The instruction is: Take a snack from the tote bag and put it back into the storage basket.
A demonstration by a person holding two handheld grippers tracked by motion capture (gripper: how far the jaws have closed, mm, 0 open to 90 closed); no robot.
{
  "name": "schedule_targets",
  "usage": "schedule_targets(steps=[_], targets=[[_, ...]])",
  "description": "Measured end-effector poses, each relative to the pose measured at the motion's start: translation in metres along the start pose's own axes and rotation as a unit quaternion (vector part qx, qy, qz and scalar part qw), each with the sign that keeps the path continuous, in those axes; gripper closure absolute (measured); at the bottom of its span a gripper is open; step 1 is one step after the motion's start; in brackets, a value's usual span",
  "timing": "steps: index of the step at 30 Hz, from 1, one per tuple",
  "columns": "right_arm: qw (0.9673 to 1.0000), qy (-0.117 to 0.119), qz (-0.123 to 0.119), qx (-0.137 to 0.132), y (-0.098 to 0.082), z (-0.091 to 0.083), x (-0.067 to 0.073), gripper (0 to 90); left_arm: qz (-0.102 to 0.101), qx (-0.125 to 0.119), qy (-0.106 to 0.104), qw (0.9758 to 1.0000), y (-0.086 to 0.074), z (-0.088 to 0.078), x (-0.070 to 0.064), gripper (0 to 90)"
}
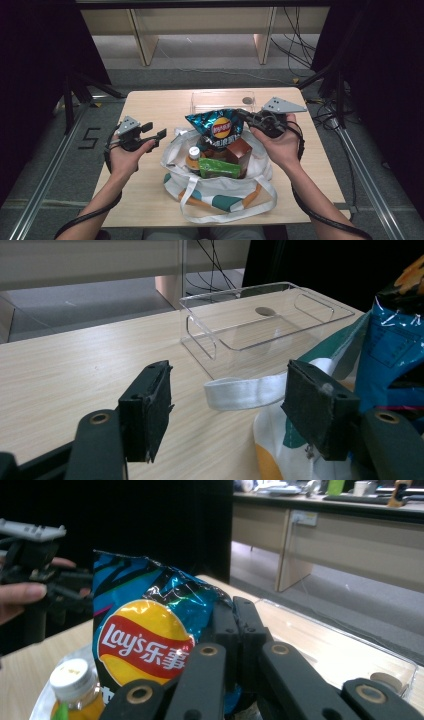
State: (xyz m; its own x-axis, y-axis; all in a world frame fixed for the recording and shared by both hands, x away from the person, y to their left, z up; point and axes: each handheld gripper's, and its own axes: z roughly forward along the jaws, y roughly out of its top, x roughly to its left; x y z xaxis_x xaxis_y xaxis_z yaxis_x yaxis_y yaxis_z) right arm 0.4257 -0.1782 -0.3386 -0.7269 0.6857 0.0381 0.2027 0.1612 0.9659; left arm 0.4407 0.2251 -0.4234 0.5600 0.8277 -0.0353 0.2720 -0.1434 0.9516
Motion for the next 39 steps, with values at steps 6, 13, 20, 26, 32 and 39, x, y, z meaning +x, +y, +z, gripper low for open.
schedule_targets(steps=[6, 13, 20, 26, 32, 39], targets=[[0.9991, -0.006, 0.015, -0.039, 0.002, 0.001, 0.0, 90.0, -0.008, 0.006, 0.0, 1.0, -0.002, 0.001, -0.001, 34.8], [0.9988, -0.015, 0.023, -0.042, 0.007, 0.0, 0.003, 90.0, -0.008, 0.002, 0.002, 1.0, -0.001, 0.0, 0.0, 34.8], [0.9973, -0.026, 0.03, -0.062, 0.012, 0.0, 0.003, 90.0, 0.003, 0.001, 0.005, 1.0, 0.0, -0.001, -0.002, 35.1], [0.9967, -0.031, 0.032, -0.068, 0.015, 0.001, 0.005, 90.0, 0.0, 0.0, 0.006, 1.0, 0.0, -0.001, -0.003, 35.1], [0.9962, -0.034, 0.025, -0.076, 0.019, 0.0, 0.006, 90.0, -0.003, 0.0, 0.007, 1.0, -0.001, -0.002, -0.003, 35.0], [0.994, -0.036, 0.028, -0.099, 0.027, -0.004, 0.004, 90.0, -0.006, 0.0, 0.007, 1.0, -0.001, -0.002, -0.005, 35.0]])
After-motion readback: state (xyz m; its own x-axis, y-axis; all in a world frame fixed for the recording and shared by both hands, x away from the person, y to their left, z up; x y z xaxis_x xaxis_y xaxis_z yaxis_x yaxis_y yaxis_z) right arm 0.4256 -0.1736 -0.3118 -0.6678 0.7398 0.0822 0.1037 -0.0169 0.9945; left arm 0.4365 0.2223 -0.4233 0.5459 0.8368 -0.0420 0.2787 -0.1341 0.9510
